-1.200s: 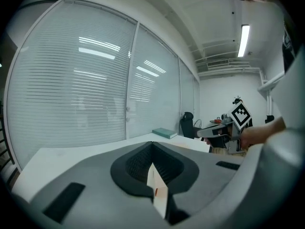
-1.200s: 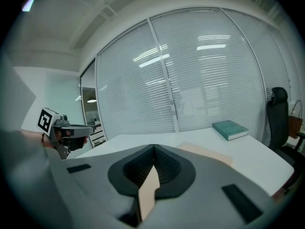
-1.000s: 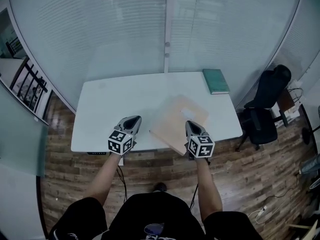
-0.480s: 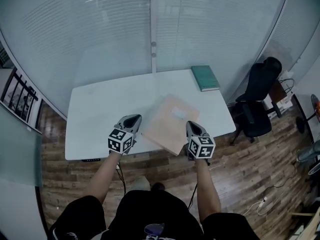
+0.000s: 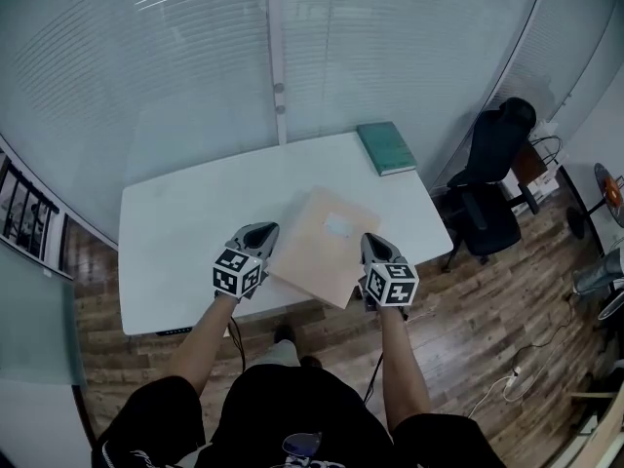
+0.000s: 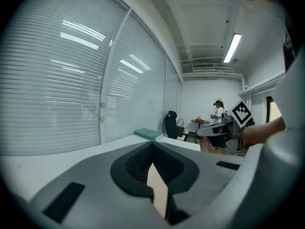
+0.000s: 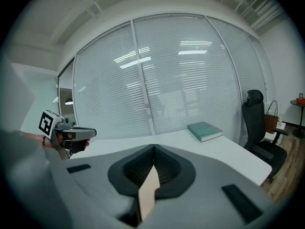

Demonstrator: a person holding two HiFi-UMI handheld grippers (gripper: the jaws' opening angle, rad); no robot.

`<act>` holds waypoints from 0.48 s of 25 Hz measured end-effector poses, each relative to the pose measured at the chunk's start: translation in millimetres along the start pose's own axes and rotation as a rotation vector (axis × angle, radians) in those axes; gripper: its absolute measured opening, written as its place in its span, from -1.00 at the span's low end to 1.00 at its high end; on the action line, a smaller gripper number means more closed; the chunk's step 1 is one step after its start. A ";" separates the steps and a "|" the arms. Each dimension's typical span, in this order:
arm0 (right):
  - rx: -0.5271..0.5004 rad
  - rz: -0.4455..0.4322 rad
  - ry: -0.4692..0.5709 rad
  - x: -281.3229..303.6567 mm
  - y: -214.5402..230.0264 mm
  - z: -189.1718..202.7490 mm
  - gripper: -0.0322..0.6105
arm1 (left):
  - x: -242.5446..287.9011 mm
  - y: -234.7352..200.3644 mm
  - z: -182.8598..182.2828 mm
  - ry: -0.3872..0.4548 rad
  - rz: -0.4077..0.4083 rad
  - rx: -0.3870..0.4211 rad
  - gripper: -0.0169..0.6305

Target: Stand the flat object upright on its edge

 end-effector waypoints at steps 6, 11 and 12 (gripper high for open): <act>0.009 0.039 0.018 15.7 4.4 -10.8 -0.83 | 19.2 -21.7 -1.6 0.009 0.037 0.002 -0.89; 0.010 0.077 0.019 24.2 2.6 -11.1 -0.84 | 32.3 -38.0 -0.8 0.022 0.072 -0.004 -0.89; 0.011 0.087 0.019 25.3 2.8 -10.7 -0.83 | 35.1 -40.4 -0.5 0.026 0.082 -0.004 -0.89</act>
Point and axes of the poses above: the fingertips, and each gripper's own axes: x forward along the fingers, y to its right, z out of its underside, the point moved 3 cm from there along -x, backward along the fingers, and after that the axes turned 12 degrees about x, right-handed, at the moved point
